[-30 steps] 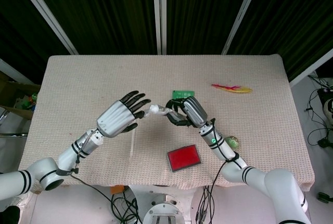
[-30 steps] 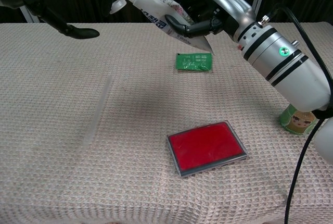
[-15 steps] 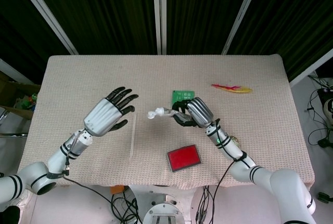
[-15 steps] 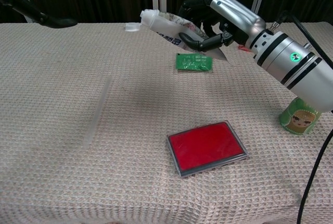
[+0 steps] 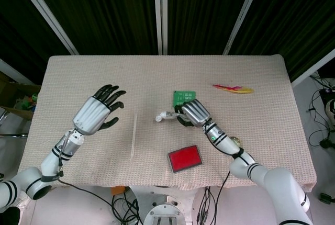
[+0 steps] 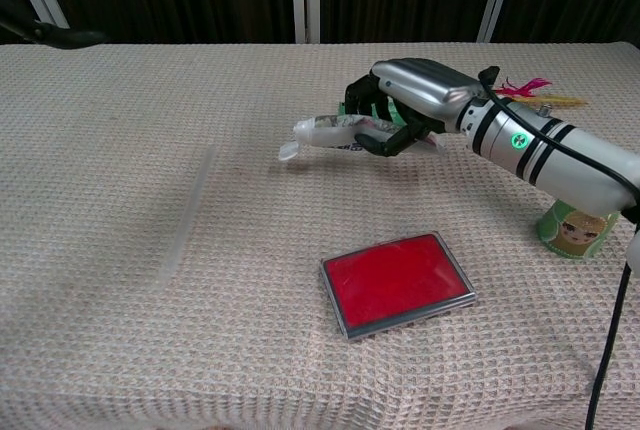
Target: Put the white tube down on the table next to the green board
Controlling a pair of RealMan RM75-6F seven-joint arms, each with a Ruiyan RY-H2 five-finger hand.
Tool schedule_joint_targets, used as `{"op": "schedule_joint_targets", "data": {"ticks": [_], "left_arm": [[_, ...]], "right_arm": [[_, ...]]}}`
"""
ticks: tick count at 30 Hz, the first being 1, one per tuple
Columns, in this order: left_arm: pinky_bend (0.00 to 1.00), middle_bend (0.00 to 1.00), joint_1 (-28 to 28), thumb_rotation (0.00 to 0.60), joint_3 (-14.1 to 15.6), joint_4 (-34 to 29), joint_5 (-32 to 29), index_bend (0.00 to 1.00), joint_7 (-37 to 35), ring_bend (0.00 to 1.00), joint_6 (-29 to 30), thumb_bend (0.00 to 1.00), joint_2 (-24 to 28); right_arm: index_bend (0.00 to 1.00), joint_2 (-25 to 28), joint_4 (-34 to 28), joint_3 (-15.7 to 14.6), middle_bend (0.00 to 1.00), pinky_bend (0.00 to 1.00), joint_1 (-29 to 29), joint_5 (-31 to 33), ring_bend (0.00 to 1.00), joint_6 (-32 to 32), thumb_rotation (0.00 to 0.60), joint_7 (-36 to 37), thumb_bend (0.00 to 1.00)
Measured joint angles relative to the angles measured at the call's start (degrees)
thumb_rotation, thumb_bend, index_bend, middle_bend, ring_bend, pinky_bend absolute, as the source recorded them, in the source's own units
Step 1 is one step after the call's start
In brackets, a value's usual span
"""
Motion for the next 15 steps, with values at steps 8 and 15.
{"op": "schedule_joint_targets", "data": {"ticks": [8, 15], "left_arm": [[0.16, 0.18, 1.2, 0.6, 0.2, 1.4, -0.4, 0.42, -1.2, 0.12, 0.7, 0.22, -0.5], [0.16, 0.18, 2.0, 0.6, 0.2, 1.8, -0.6, 0.42, -1.2, 0.12, 0.9, 0.22, 0.2]], "right_arm": [[0.32, -1.7, 1.8, 0.3, 0.38, 0.53, 0.0, 1.8, 0.35, -2.8, 0.6, -1.0, 0.28], [0.04, 1.3, -2.4, 0.4, 0.24, 0.43, -1.2, 2.1, 0.25, -2.0, 0.6, -1.8, 0.23]]}}
